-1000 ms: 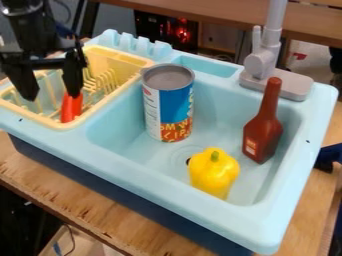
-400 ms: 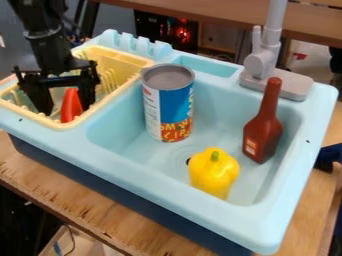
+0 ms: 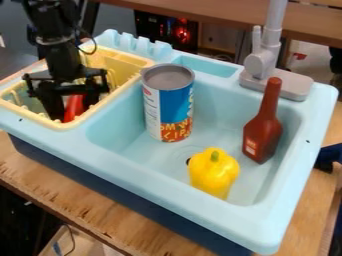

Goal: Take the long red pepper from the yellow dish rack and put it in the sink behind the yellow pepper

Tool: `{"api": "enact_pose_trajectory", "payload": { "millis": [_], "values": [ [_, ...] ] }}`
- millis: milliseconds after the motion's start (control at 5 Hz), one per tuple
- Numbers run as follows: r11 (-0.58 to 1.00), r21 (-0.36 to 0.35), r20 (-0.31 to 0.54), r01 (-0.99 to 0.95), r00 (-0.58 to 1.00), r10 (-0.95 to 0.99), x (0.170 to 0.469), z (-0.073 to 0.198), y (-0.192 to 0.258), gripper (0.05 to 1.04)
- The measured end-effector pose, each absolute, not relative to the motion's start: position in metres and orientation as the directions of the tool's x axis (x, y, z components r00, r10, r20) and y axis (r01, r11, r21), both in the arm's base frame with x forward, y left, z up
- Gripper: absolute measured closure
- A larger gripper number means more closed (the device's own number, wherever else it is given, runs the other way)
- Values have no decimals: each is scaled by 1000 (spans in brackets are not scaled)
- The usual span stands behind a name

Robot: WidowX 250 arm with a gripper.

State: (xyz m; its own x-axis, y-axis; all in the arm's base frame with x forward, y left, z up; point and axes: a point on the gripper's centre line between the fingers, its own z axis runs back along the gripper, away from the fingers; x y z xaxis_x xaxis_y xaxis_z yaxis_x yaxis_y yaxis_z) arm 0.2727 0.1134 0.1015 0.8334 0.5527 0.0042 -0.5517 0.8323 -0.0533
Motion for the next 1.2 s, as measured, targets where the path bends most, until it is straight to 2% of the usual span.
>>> {"api": "enact_pose_trajectory", "payload": {
  "millis": [200,400,600,800,1000,1200],
  "values": [
    [825,-55,-27,-562,827,561,274,112,108,566],
    [821,-23,-56,-571,820,569,274,122,102,567],
    [830,14,-31,-558,829,558,271,148,98,578],
    [836,54,41,-546,838,544,256,192,91,586],
    [860,89,80,-502,865,496,239,221,79,586],
    [918,100,94,-385,922,376,240,235,57,586]
  ]
}}
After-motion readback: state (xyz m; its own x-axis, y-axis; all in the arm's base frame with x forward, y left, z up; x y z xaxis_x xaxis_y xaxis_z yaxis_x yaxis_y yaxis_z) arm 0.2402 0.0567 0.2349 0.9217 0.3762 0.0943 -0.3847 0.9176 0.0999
